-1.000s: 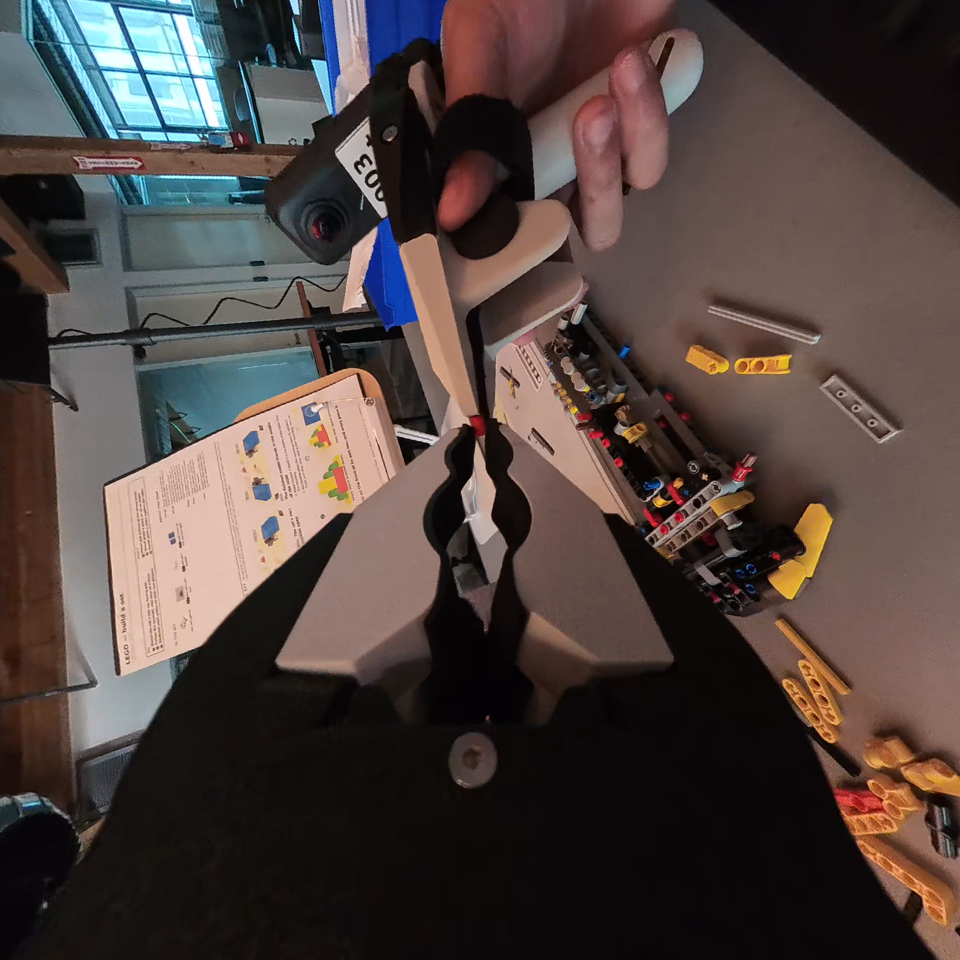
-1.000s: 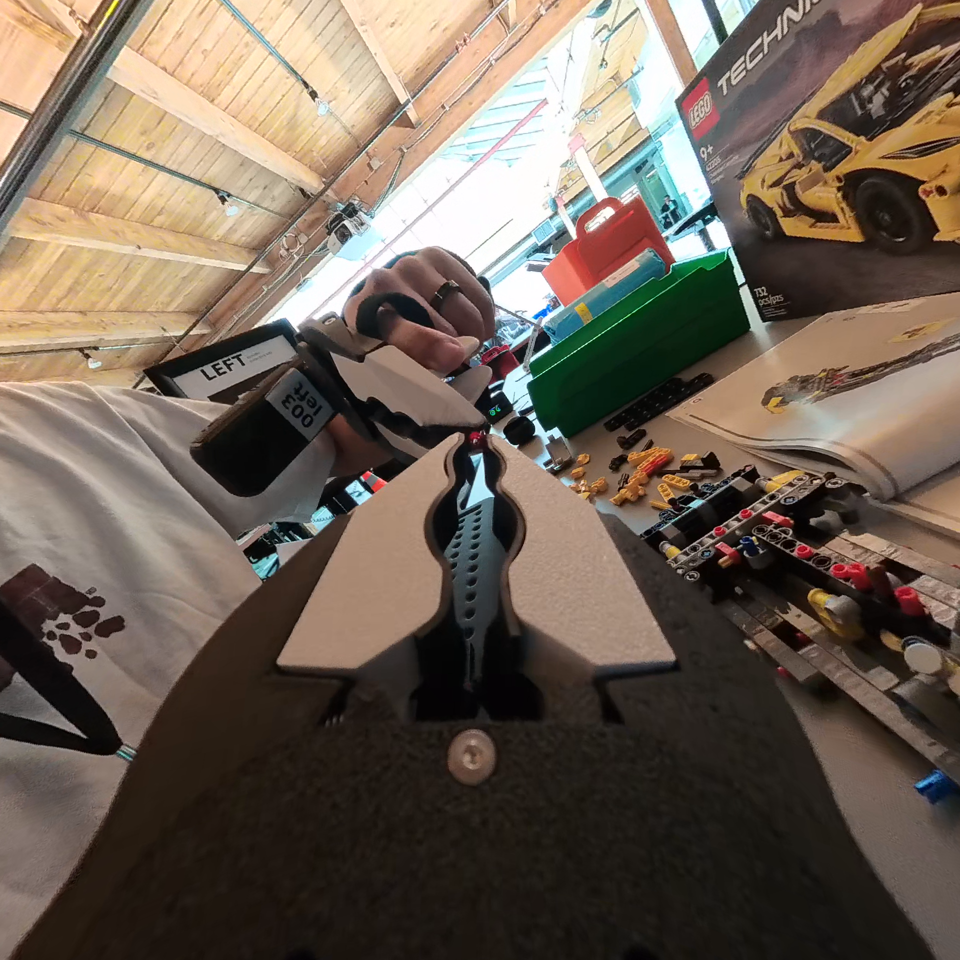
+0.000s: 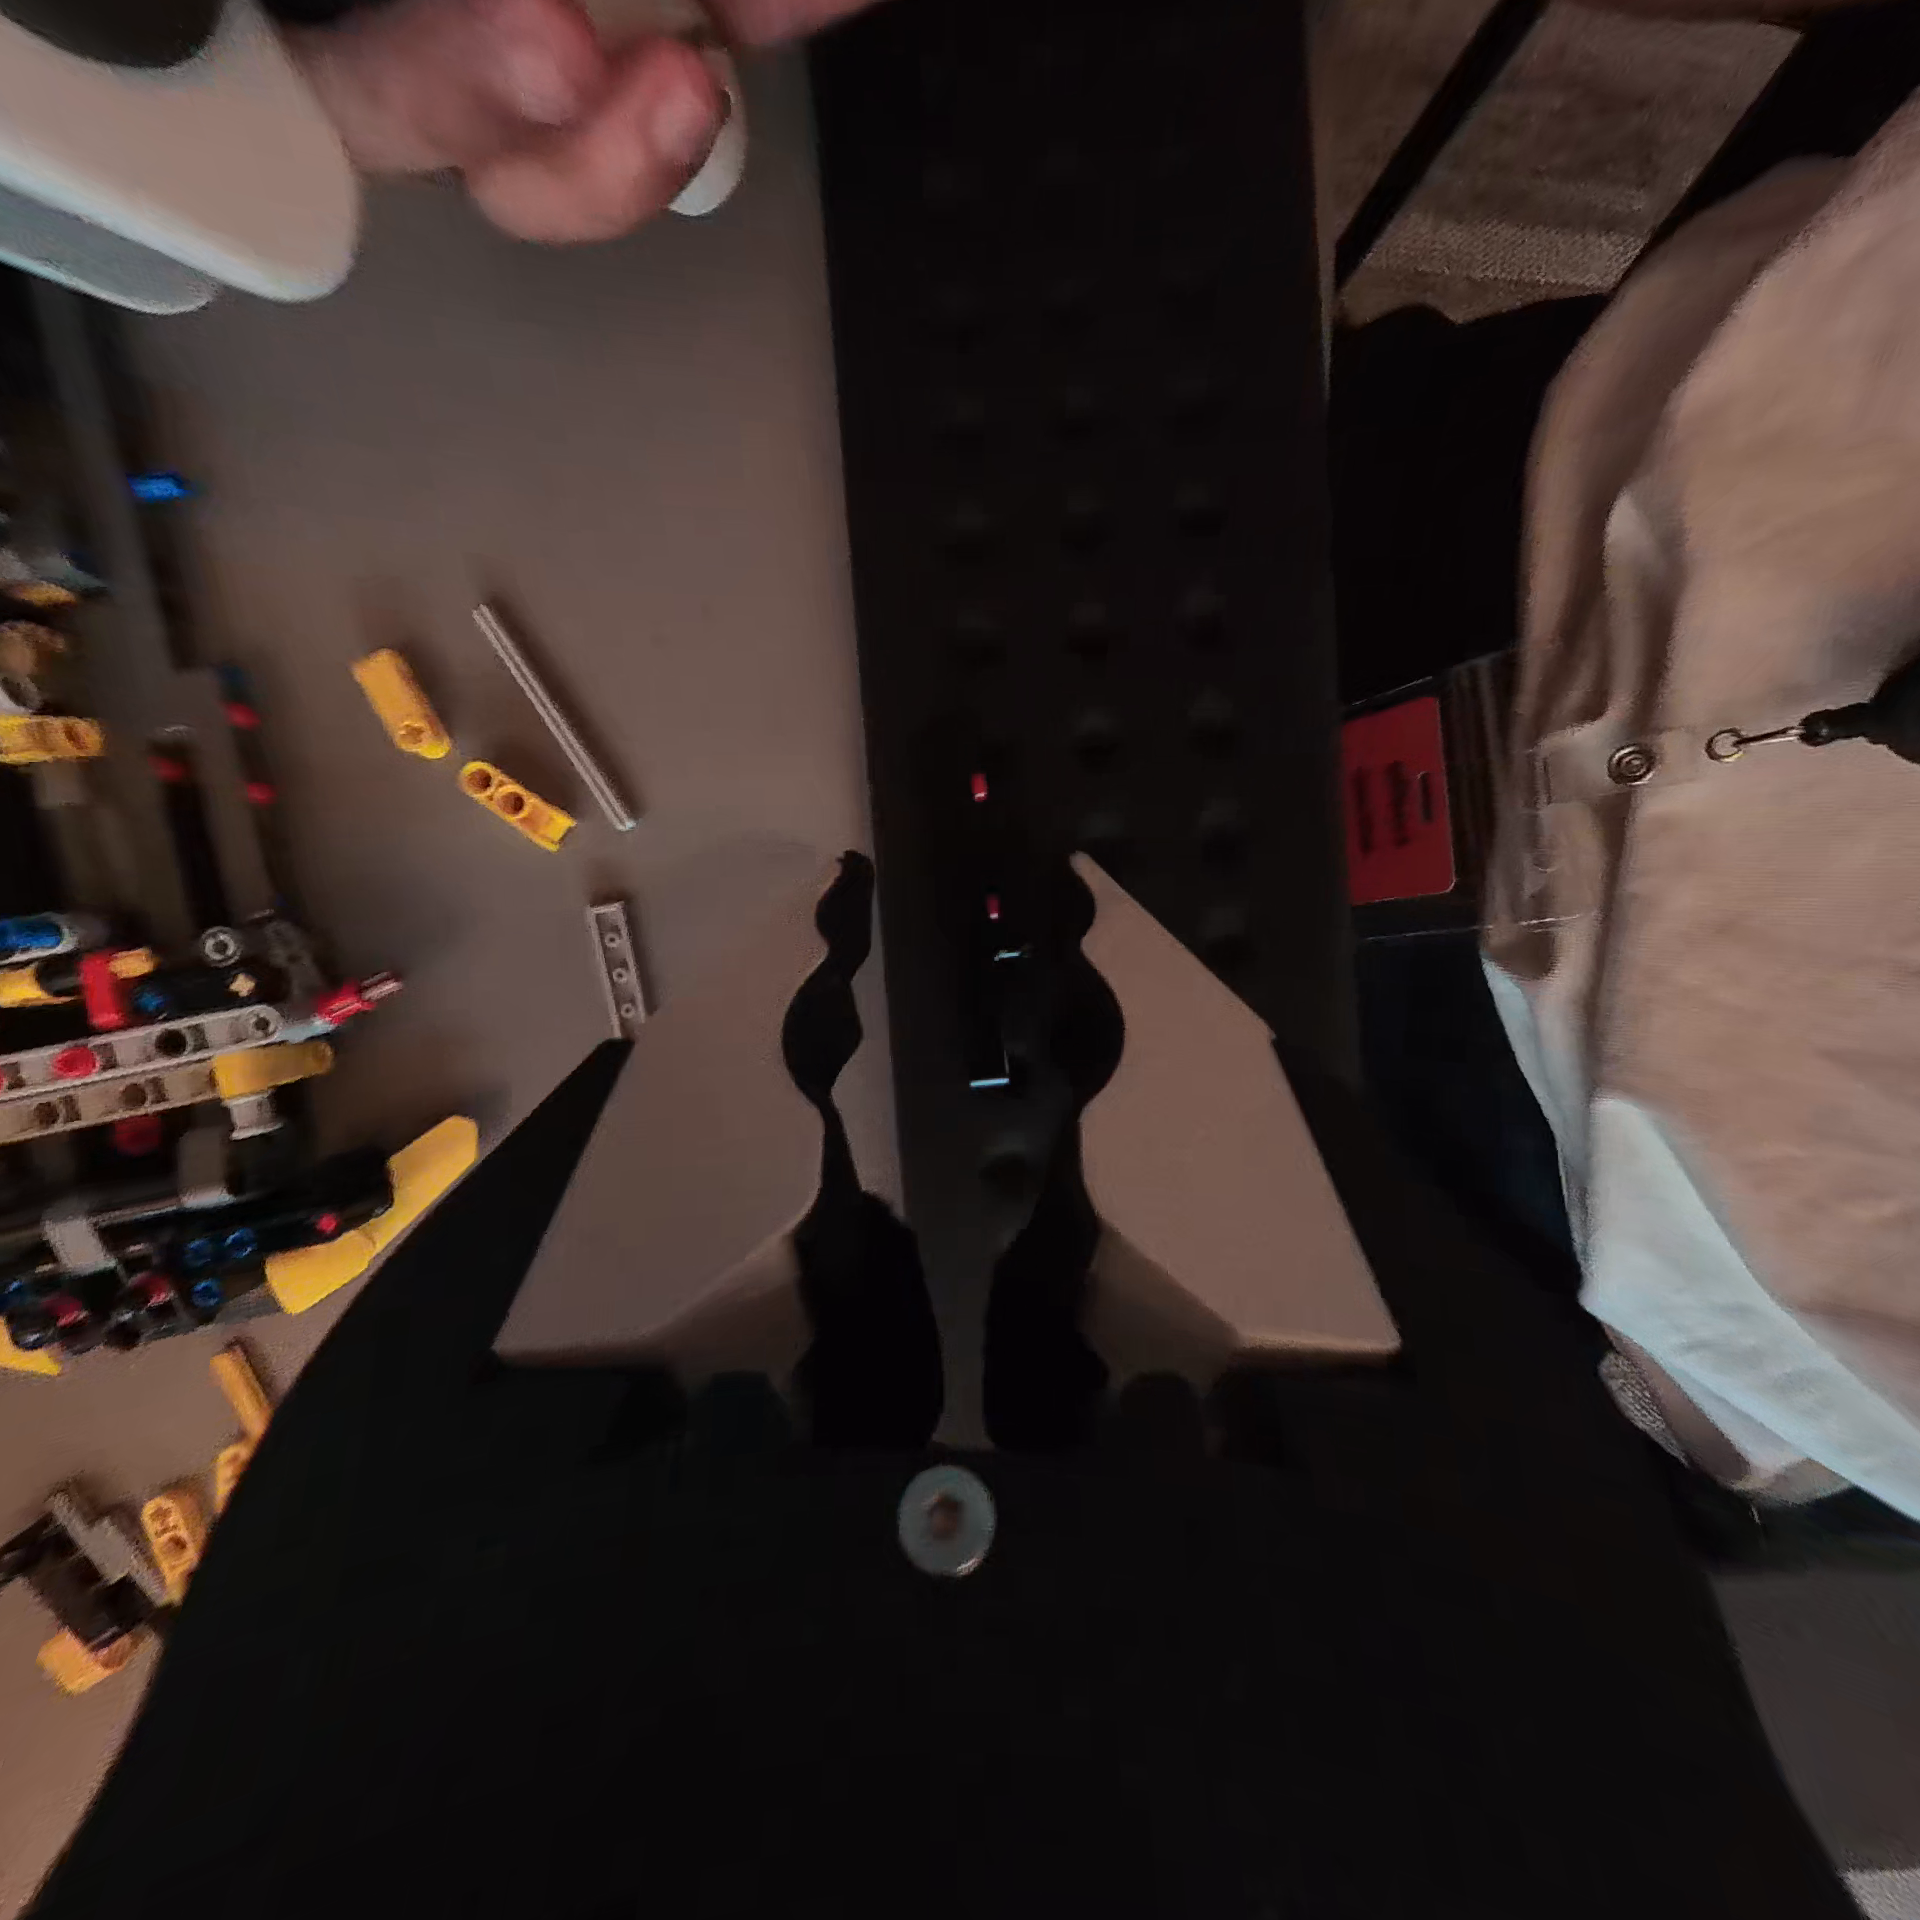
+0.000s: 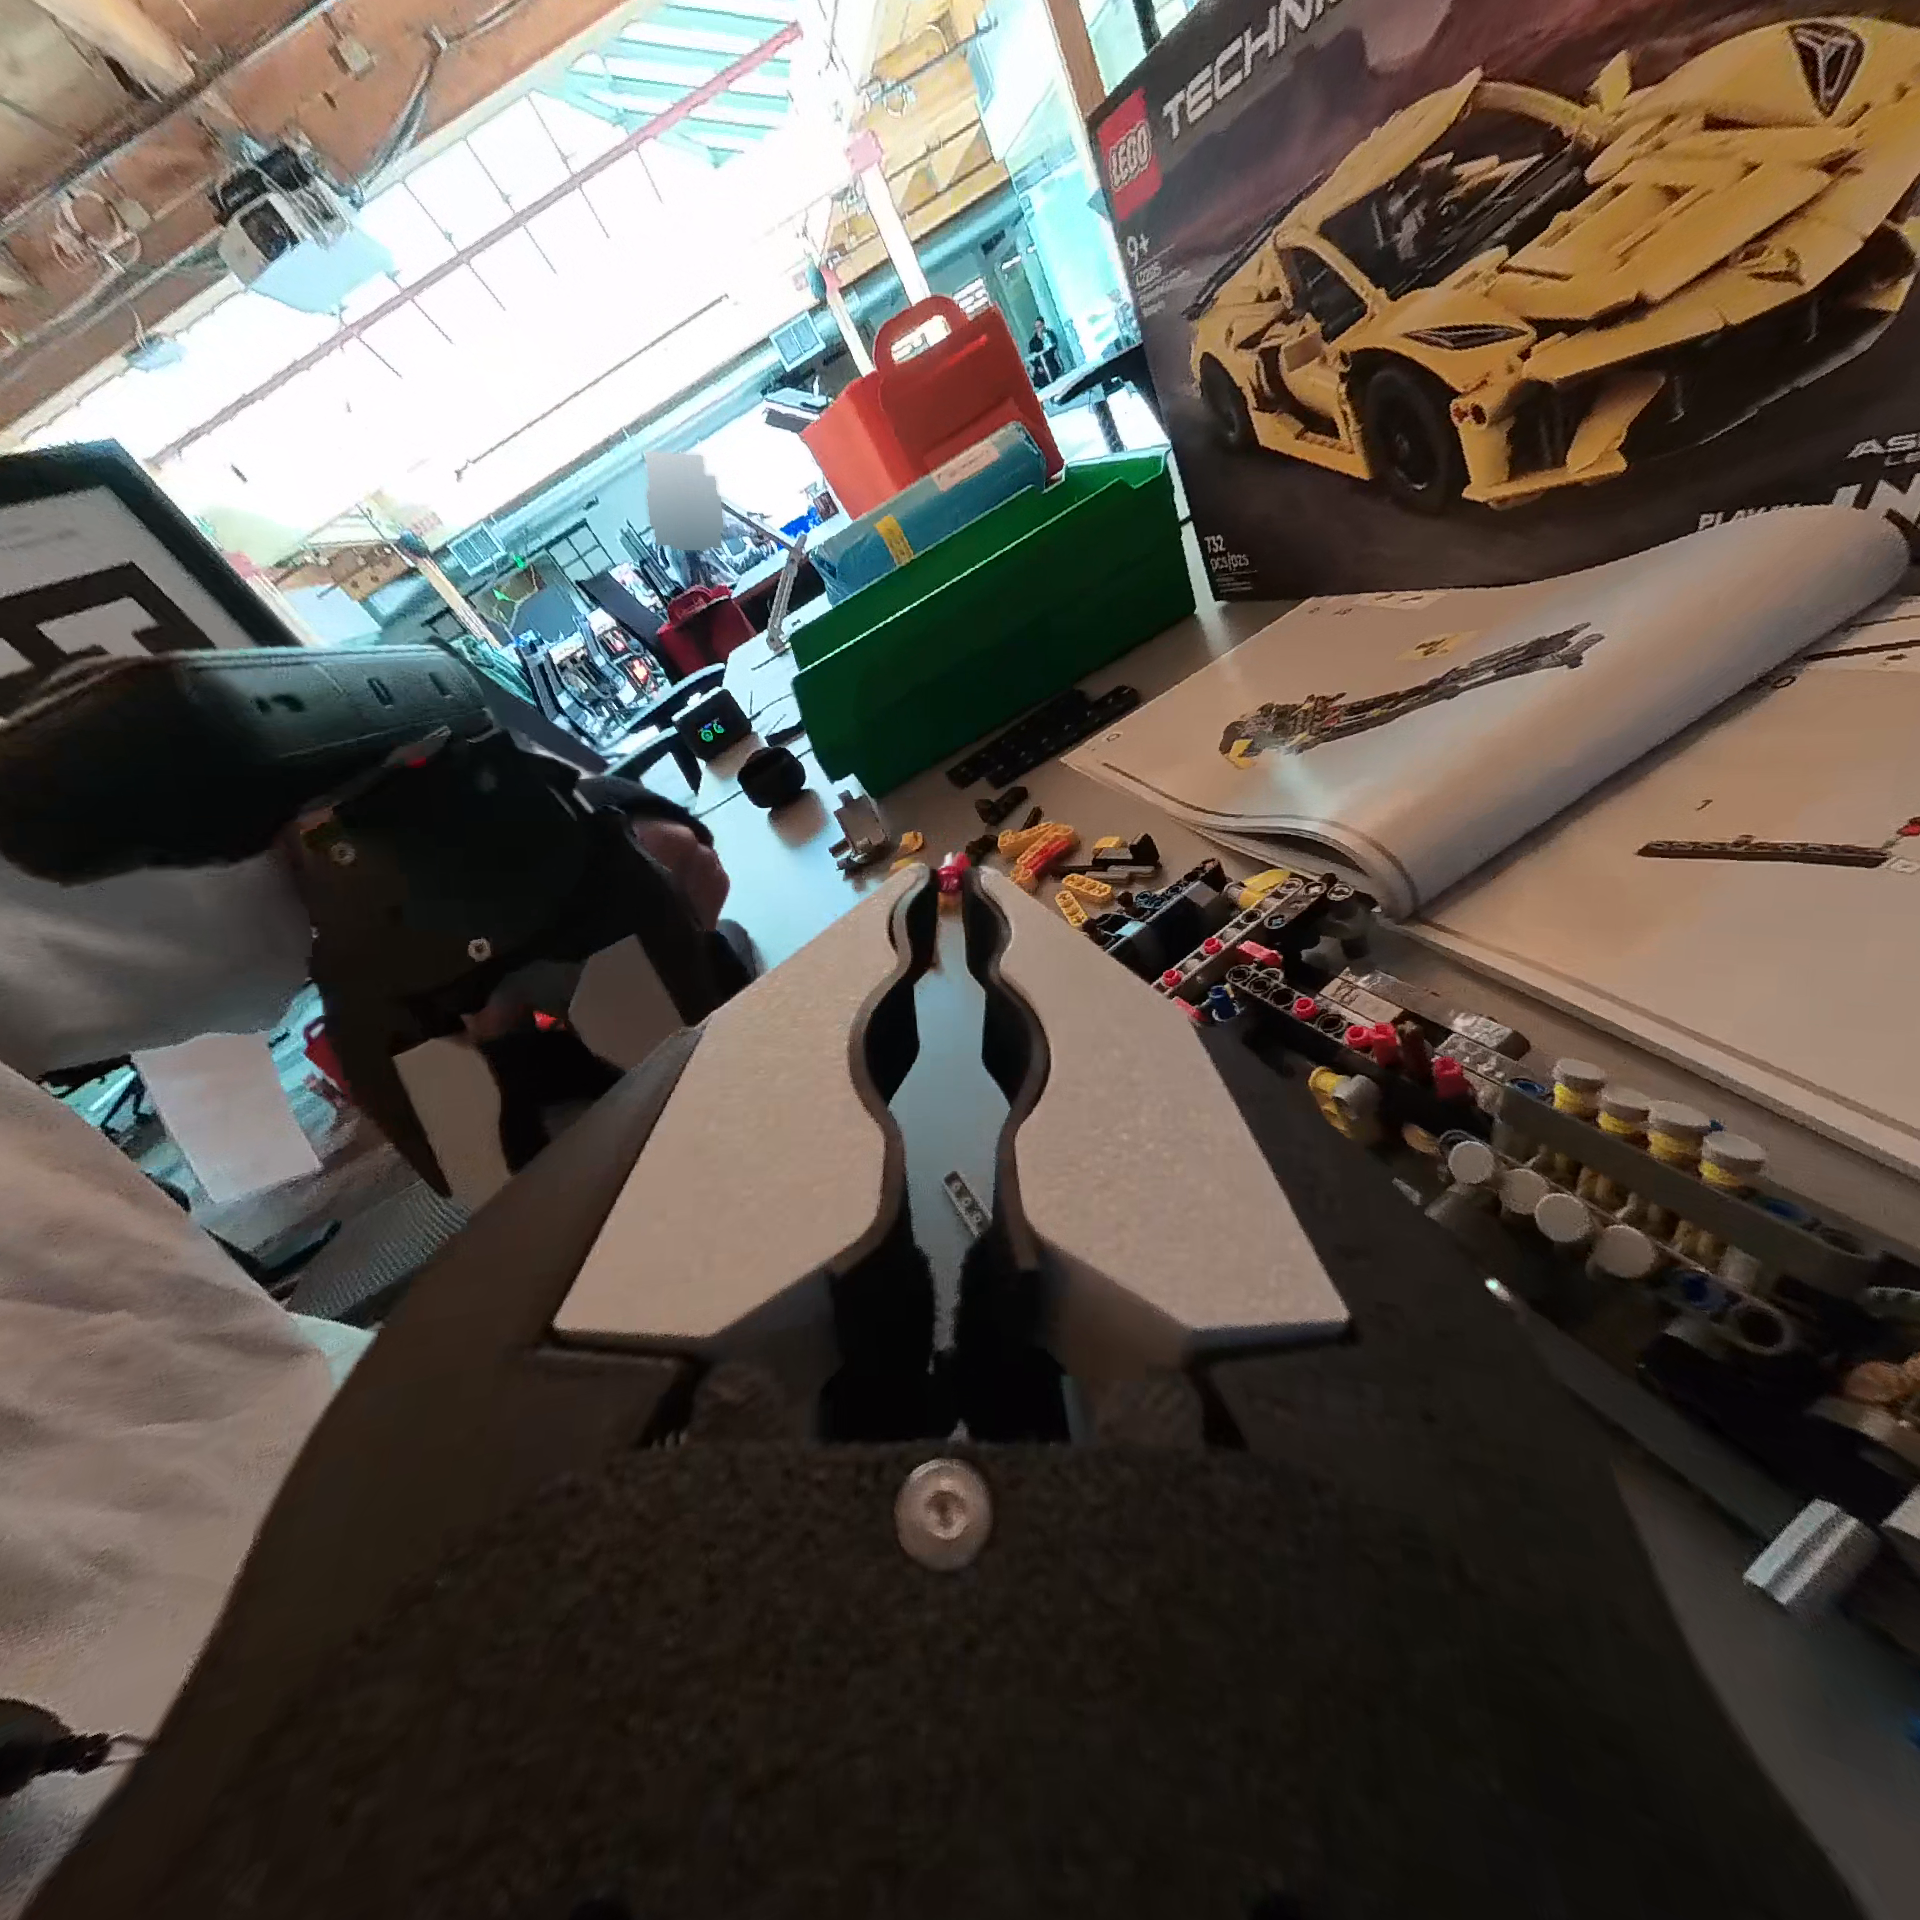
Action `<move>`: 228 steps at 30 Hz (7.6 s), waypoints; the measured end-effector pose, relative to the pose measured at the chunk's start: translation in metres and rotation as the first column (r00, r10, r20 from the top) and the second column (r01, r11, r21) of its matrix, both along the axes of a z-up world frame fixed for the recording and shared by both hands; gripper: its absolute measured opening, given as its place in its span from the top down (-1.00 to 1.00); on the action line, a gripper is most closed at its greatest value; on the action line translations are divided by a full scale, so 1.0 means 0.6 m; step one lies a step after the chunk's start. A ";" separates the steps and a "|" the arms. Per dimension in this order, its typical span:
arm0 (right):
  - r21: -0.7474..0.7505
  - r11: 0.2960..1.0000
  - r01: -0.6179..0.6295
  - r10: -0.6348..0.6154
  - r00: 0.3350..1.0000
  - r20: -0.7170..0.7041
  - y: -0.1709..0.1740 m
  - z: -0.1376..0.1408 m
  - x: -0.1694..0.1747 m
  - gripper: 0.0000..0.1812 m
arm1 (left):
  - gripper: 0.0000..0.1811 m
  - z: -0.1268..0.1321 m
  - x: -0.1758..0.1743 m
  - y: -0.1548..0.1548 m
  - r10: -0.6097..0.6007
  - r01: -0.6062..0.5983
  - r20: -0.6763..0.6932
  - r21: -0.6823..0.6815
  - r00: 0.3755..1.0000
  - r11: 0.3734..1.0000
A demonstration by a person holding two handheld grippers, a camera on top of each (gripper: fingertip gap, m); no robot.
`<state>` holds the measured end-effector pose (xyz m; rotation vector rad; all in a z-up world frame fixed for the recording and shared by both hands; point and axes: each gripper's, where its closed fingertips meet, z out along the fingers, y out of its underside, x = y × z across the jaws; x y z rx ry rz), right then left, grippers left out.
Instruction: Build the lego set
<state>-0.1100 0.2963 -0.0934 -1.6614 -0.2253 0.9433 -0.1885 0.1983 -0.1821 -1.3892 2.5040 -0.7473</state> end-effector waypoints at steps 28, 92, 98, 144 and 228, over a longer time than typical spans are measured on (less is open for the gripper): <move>0.331 0.815 0.475 -0.551 0.812 0.192 0.116 0.101 0.122 0.96 | 0.93 0.199 0.247 0.286 0.690 -0.422 0.617 -0.549 0.378 0.722; 0.252 0.968 -0.018 0.058 0.987 -0.153 0.048 0.119 0.042 0.75 | 0.93 0.214 0.179 0.215 0.390 -0.078 0.687 -0.438 0.614 0.895; 0.254 0.966 -0.047 0.114 0.960 -0.256 0.046 0.129 0.052 0.73 | 0.92 0.225 0.173 0.197 0.395 0.004 0.670 -0.510 0.629 0.860; 0.111 0.977 0.184 -0.133 0.923 -0.360 0.082 0.097 0.112 0.90 | 0.92 0.184 0.209 0.247 0.194 -0.431 0.872 0.022 0.450 0.902; -0.132 0.766 0.629 -0.456 0.677 0.577 0.092 -0.113 0.228 0.58 | 0.94 0.037 0.159 0.348 0.690 -0.562 0.137 -0.480 0.711 0.674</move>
